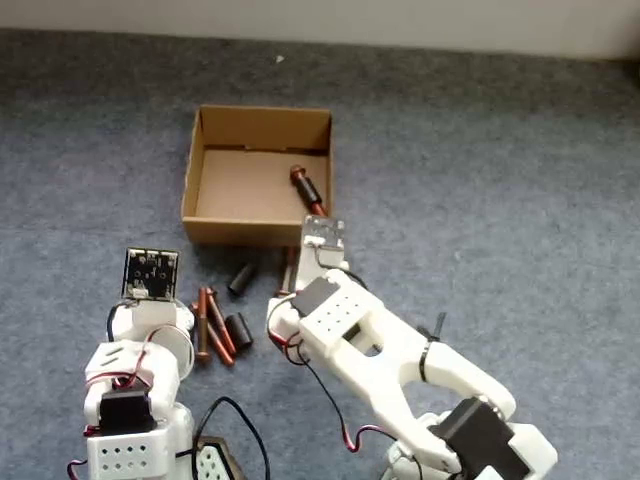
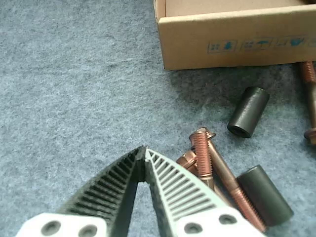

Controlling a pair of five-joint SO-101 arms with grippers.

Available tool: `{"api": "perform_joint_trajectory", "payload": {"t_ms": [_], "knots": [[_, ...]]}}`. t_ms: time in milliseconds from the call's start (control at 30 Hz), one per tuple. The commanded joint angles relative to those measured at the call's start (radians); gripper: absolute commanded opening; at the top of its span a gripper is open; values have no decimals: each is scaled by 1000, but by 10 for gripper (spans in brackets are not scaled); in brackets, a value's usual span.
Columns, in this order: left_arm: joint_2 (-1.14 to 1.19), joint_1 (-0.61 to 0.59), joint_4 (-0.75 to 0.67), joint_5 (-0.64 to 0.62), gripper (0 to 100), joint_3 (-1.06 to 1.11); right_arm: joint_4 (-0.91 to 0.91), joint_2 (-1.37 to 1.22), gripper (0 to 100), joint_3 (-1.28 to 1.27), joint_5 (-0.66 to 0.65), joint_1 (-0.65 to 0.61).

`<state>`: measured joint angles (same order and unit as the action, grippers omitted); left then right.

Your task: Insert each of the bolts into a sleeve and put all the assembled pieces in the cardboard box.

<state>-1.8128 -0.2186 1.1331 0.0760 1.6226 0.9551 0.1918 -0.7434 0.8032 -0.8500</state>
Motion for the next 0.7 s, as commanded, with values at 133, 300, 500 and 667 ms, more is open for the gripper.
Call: {"api": "perform_joint_trajectory", "payload": {"t_ms": [133, 300, 500, 667], "knots": [[-5, -10, -20, 18, 7, -7, -87, -7, 152, 54, 18, 22], [-5, -10, -20, 18, 7, -7, -87, 1, 152, 54, 18, 24], [-5, -10, -20, 18, 7, -7, -81, 4, 152, 54, -157, 21], [-5, -10, -20, 18, 7, -5, -22, 4, 152, 59, -488, 24]]}}
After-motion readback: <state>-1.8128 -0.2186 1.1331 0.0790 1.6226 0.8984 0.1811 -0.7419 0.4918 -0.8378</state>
